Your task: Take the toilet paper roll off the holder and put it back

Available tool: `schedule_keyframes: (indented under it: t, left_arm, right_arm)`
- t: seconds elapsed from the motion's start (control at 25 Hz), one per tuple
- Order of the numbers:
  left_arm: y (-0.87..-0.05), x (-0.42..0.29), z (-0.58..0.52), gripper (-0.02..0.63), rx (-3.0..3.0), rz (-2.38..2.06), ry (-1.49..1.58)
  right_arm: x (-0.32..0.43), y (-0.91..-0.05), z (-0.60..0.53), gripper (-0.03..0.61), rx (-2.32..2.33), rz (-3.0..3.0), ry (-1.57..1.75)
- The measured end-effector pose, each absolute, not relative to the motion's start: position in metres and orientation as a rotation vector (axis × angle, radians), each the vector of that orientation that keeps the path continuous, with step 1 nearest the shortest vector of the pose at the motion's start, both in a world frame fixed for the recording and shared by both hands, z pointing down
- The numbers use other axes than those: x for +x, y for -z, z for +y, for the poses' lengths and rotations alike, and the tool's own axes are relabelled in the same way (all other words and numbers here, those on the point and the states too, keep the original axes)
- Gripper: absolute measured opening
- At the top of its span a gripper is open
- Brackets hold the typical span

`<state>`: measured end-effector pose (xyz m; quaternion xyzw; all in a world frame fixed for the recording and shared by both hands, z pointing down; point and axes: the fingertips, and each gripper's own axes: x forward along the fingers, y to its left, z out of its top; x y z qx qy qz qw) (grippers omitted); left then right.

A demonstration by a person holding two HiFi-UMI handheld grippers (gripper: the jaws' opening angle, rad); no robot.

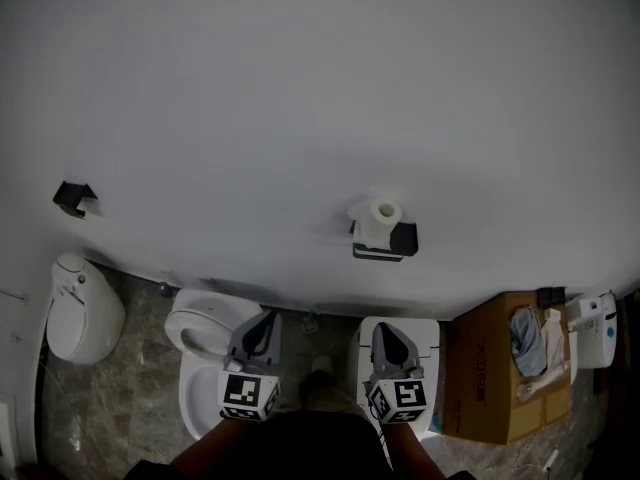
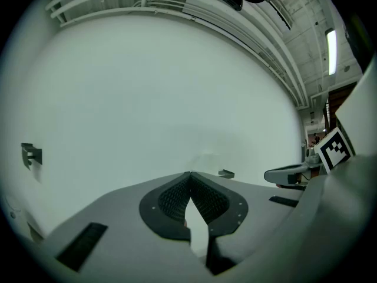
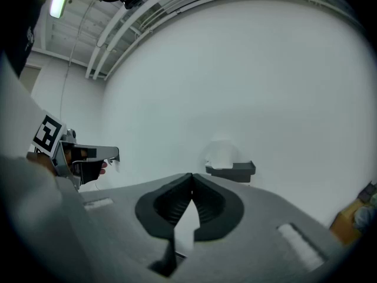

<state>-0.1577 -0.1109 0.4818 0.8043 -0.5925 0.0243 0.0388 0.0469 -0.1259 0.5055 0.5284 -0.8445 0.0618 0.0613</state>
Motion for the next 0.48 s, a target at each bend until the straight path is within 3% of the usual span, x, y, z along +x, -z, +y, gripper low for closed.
schedule_keyframes:
  t: [0.48]
  left_arm:
    - [-0.478, -0.153, -0.129, 0.017, 2.479, -1.829, -0.080]
  right_arm:
    - [0.057, -0.503, -0.144, -0.003, 1.608, -2.538, -0.176]
